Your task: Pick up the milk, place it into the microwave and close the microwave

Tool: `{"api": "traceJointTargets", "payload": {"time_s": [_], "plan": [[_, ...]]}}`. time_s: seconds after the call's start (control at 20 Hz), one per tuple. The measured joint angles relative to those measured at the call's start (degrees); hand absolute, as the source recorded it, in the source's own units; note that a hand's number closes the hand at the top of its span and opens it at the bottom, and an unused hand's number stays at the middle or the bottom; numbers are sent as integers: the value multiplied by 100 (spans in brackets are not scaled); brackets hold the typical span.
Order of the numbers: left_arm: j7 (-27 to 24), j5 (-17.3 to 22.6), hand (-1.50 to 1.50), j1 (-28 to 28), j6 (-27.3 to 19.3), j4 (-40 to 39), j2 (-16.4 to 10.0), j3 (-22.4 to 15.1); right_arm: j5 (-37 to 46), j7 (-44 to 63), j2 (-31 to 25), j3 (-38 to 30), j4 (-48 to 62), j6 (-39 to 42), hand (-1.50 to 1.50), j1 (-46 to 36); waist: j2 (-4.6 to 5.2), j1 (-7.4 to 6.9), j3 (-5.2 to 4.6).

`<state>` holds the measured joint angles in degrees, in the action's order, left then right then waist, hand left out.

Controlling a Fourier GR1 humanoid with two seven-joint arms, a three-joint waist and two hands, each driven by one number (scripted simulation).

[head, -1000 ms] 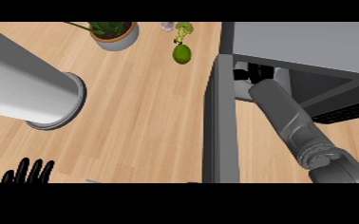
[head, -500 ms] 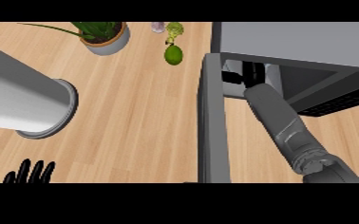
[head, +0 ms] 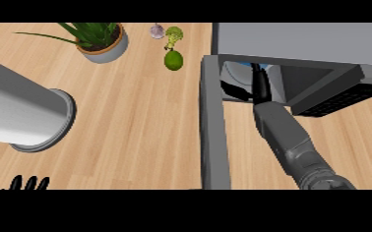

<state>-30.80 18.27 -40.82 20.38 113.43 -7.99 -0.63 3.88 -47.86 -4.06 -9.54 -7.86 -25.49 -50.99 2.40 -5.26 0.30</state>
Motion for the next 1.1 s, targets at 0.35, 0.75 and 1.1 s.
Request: {"api": "traceJointTargets", "payload": {"time_s": [0.35, 0.75, 1.1], "plan": [[148, -72, -150, -177, -96, 188, 106, -105, -194, -665, 80, -203, -37, 662, -150, 552, -100, 180, -7], [205, -323, -150, -408, -121, 258, 204, -251, -221, -1105, 125, -157, -244, 1454, -150, 1217, -198, 385, -20], [281, -779, -150, -375, -108, 180, 235, -514, -167, -1071, -48, 47, -681, 2081, -150, 1855, -243, 490, -27]]}}
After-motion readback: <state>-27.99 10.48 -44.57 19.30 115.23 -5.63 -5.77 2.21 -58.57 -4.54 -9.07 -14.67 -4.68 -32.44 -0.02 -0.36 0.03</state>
